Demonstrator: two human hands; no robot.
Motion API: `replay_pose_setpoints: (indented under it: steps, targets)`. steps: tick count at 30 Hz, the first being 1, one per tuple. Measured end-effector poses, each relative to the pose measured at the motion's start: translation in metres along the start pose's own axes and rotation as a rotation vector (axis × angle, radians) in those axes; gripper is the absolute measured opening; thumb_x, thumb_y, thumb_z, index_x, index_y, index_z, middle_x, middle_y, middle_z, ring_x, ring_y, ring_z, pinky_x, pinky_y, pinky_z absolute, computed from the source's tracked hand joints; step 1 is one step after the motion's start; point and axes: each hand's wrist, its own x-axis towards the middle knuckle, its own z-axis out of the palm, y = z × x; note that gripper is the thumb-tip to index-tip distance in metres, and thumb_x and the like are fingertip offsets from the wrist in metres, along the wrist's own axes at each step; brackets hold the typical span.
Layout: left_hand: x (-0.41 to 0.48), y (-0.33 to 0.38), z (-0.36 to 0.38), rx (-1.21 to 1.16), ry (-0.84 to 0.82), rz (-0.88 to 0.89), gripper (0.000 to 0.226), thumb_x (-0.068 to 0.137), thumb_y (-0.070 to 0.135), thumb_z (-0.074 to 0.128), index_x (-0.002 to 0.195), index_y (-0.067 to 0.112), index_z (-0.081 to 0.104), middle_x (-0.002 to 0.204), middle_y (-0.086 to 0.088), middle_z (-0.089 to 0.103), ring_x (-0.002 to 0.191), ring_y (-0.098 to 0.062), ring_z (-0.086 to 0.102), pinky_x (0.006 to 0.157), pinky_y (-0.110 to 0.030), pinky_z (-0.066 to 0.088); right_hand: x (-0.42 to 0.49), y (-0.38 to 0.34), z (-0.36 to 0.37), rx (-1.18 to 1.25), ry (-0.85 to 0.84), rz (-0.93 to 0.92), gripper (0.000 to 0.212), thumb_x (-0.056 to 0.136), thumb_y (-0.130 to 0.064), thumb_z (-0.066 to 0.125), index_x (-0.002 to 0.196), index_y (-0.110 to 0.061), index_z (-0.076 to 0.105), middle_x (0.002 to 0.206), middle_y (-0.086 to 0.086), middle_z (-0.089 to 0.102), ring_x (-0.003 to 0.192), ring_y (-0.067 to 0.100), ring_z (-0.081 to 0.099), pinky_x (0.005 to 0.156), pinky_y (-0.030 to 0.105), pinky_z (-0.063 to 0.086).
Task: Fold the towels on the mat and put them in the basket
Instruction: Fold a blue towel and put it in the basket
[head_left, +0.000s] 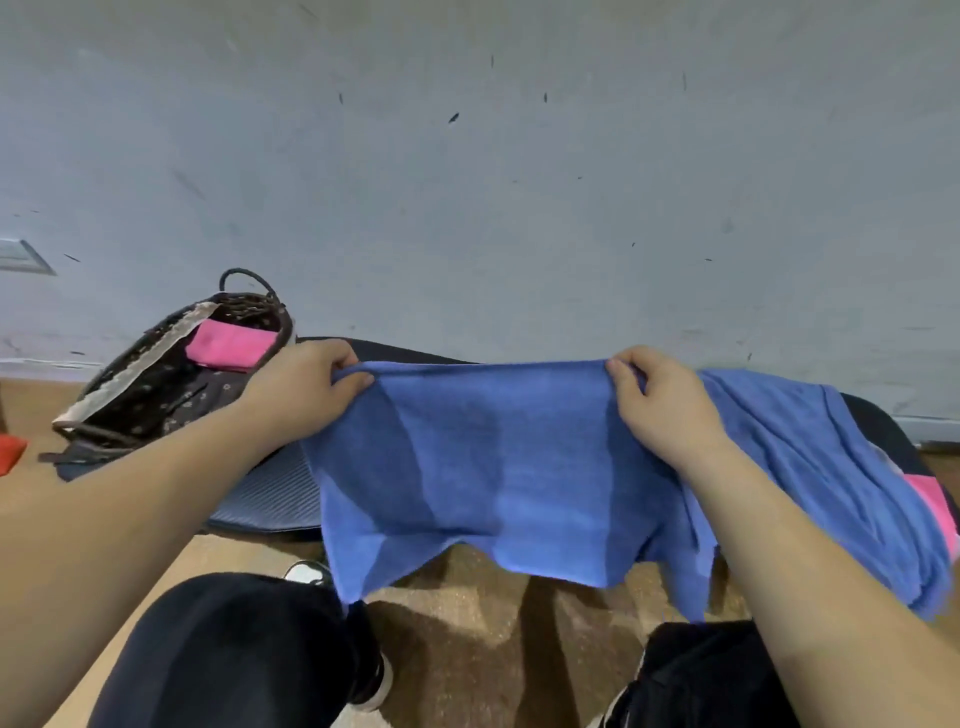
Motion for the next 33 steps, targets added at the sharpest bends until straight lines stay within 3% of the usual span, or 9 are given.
replay_pose_setpoints:
  steps: [4, 12, 16, 20, 23, 26, 28, 30, 33]
  targets:
    - [0.049, -0.024, 0.028, 0.083, -0.085, -0.056, 0.014, 0.095, 0.016, 0.055, 0.097, 0.026, 0.065, 0.098, -0.002, 0.07, 0.095, -0.027, 0.063, 0.085, -0.04, 0.053, 0.026, 0.024, 0.046, -0.027, -0.082, 0.07, 0.019, 0.104, -0.023, 0.05, 0.086, -0.021, 0.056, 0.068, -0.007, 0.057, 0.075, 0.032, 0.059, 0.066, 0.038, 0.042]
    - [0.118, -0.053, 0.086, 0.04, -0.112, -0.23, 0.025, 0.091, 0.013, 0.052, 0.096, 0.031, 0.068, 0.109, -0.004, 0.07, 0.099, -0.028, 0.064, 0.085, -0.042, 0.057, 0.078, 0.049, 0.093, -0.1, -0.071, 0.206, 0.021, 0.103, -0.033, 0.052, 0.089, -0.022, 0.064, 0.076, -0.008, 0.061, 0.079, 0.024, 0.057, 0.067, 0.035, 0.041]
    - [0.123, -0.053, 0.103, -0.066, -0.052, -0.284, 0.027, 0.09, 0.011, 0.05, 0.097, 0.025, 0.072, 0.105, -0.003, 0.072, 0.097, -0.027, 0.065, 0.083, -0.04, 0.057, 0.083, 0.047, 0.101, -0.033, -0.042, 0.203, 0.021, 0.103, -0.03, 0.054, 0.092, -0.017, 0.067, 0.085, -0.002, 0.066, 0.083, 0.021, 0.058, 0.07, 0.033, 0.038]
    - [0.11, -0.049, 0.102, -0.157, -0.001, -0.283, 0.04, 0.093, 0.007, 0.055, 0.132, 0.012, 0.064, 0.135, -0.011, 0.061, 0.124, -0.03, 0.057, 0.101, -0.034, 0.045, 0.081, 0.039, 0.095, -0.018, 0.004, 0.224, 0.022, 0.103, -0.036, 0.053, 0.102, -0.02, 0.069, 0.1, -0.003, 0.069, 0.089, 0.02, 0.062, 0.075, 0.033, 0.045]
    - [0.083, -0.03, 0.09, -0.19, -0.003, -0.189, 0.041, 0.093, 0.011, 0.06, 0.134, 0.011, 0.061, 0.141, -0.008, 0.053, 0.13, -0.025, 0.052, 0.102, -0.026, 0.039, 0.074, 0.027, 0.084, -0.025, -0.01, 0.174, 0.025, 0.102, -0.035, 0.055, 0.118, -0.02, 0.067, 0.121, -0.002, 0.062, 0.093, 0.017, 0.063, 0.084, 0.034, 0.047]
    - [0.045, -0.008, 0.091, -0.084, -0.224, -0.126, 0.052, 0.094, 0.031, 0.065, 0.143, 0.018, 0.053, 0.152, -0.005, 0.043, 0.142, -0.025, 0.04, 0.113, -0.036, 0.037, 0.056, 0.009, 0.079, -0.046, -0.231, 0.059, 0.026, 0.1, -0.03, 0.059, 0.121, -0.019, 0.067, 0.126, -0.003, 0.064, 0.106, 0.015, 0.062, 0.088, 0.026, 0.042]
    - [0.024, 0.0, 0.101, 0.062, -0.416, -0.184, 0.075, 0.093, 0.057, 0.059, 0.157, 0.03, 0.029, 0.166, -0.006, 0.018, 0.155, -0.031, 0.014, 0.122, -0.051, 0.024, 0.035, -0.003, 0.083, -0.097, -0.469, 0.005, 0.045, 0.098, -0.042, 0.061, 0.137, -0.02, 0.059, 0.143, -0.003, 0.058, 0.131, 0.016, 0.054, 0.105, 0.025, 0.04]
    - [0.011, 0.001, 0.114, 0.138, -0.555, -0.284, 0.093, 0.089, 0.077, 0.046, 0.161, 0.041, 0.002, 0.171, -0.001, -0.013, 0.156, -0.036, -0.012, 0.123, -0.064, 0.007, 0.015, -0.01, 0.09, -0.235, -0.71, 0.017, 0.076, 0.093, -0.062, 0.053, 0.157, -0.027, 0.034, 0.166, 0.003, 0.03, 0.154, 0.021, 0.025, 0.124, 0.034, 0.024]
    - [0.002, -0.003, 0.132, 0.157, -0.581, -0.329, 0.101, 0.08, 0.092, 0.03, 0.156, 0.047, -0.018, 0.165, 0.0, -0.033, 0.152, -0.039, -0.026, 0.118, -0.072, -0.006, -0.003, -0.013, 0.099, -0.518, -0.924, 0.095, 0.094, 0.09, -0.078, 0.043, 0.161, -0.043, -0.009, 0.169, 0.001, -0.023, 0.156, 0.031, -0.021, 0.128, 0.049, -0.002]
